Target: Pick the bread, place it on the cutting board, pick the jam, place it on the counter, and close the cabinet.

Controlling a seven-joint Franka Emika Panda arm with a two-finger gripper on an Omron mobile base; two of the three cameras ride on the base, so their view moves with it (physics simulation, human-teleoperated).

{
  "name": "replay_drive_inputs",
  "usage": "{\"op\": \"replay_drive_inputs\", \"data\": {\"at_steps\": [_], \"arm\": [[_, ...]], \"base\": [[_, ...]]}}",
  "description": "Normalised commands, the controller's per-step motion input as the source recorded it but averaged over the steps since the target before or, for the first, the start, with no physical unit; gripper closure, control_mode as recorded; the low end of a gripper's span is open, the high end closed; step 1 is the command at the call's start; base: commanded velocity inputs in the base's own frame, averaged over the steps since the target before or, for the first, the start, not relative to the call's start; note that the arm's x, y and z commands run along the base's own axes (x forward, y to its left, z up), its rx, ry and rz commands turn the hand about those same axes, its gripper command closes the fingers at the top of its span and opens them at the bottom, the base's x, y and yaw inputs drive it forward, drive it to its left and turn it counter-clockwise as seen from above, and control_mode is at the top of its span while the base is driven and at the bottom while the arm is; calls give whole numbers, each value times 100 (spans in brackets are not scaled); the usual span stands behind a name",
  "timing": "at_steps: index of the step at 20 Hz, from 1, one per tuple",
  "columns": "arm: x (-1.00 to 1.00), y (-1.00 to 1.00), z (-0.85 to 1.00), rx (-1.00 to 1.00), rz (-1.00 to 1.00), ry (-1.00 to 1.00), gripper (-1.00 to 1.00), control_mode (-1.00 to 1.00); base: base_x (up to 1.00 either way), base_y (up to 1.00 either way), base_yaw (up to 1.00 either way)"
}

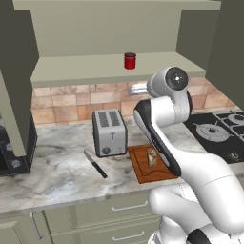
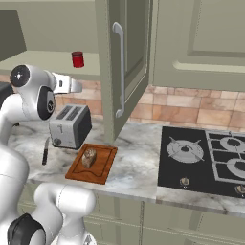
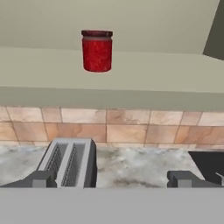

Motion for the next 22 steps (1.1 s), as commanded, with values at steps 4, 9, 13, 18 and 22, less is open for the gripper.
{"op": "replay_drive_inputs", "data": {"at_steps": [4,9,13,18,22], "arm": [[0,9,19,0,2,0,-100,-100],[0,11,32,0,1,0,-100,-100],[0,7,31,0,0,0,-100,-100],[0,7,27,0,0,0,-100,-100],[0,14,10,0,0,0,-100,-100]], "base": [[0,0,0],[0,0,0],[0,0,0],[0,0,0],[0,0,0]]}}
